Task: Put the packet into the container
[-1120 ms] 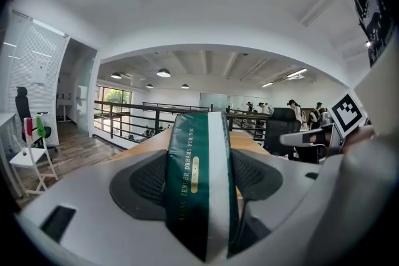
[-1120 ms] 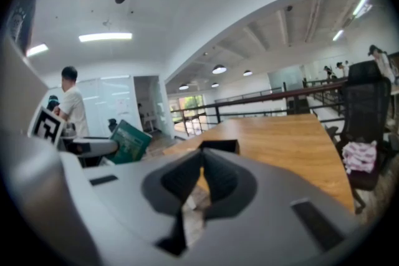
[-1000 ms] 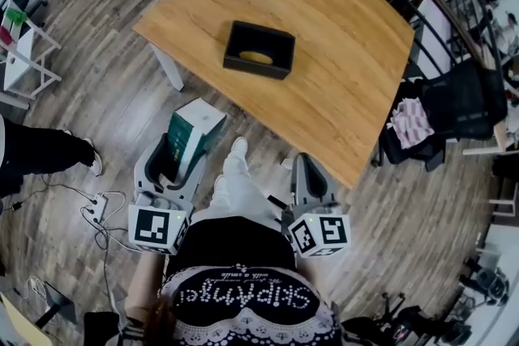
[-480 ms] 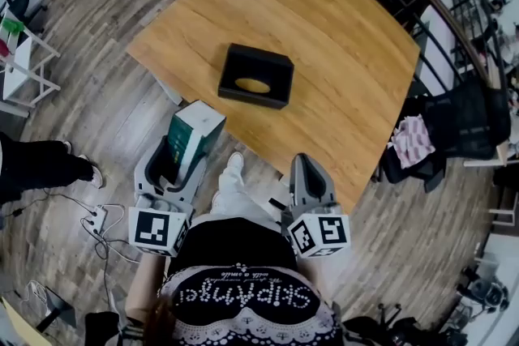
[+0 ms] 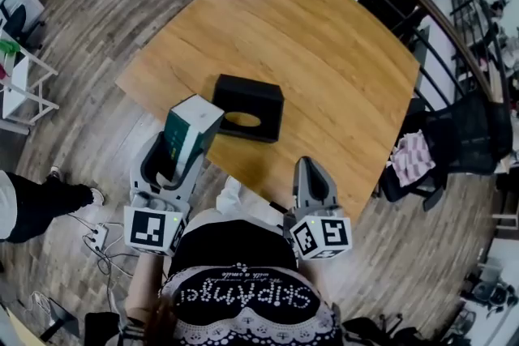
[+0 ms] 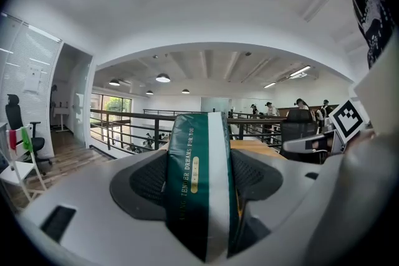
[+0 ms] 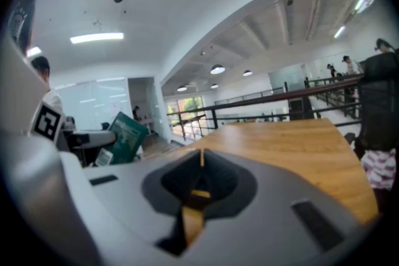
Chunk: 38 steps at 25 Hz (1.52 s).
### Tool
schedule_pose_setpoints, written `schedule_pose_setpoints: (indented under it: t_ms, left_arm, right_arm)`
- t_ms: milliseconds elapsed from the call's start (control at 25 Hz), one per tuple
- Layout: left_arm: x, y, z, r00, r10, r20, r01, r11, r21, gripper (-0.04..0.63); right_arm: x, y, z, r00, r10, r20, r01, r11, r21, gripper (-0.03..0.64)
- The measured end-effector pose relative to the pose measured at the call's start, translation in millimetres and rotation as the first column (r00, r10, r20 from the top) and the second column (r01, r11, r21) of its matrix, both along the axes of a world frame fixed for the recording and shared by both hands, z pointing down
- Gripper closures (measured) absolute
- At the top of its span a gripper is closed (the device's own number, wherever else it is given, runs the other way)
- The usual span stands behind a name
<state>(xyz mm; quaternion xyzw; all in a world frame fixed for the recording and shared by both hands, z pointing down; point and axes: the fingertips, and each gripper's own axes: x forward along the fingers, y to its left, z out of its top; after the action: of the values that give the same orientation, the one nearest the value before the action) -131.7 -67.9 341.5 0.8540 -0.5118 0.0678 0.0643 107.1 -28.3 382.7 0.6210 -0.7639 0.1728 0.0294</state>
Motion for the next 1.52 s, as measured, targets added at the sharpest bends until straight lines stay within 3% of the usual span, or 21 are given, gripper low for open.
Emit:
schedule_pose_setpoints:
  t_ms: [520,1040,1520]
  left_arm:
    - [-3,-36,-13,1.0,0.005,0.02,-0.005,1.0,0.001,0.253]
    - [-11,-72,-38,0.992,0.114,0.048,-0.115,0.993,0.016,0.255]
    - [34,-113,-34,0.927,0.344,0.148,-0.341,0.939,-0.046,0.255]
  right_arm:
    - [19,-16,-2,0.998,0.068,0.005,-0.068,0.998,-0.015,0.58]
    - [12,-29,-7,0.988,0.154,0.017,-0.153,0.988,-0.021,0.58]
    - [35,-41,-5,0.967,0.254,0.022,-0.253,0.967,-0.02,0.58]
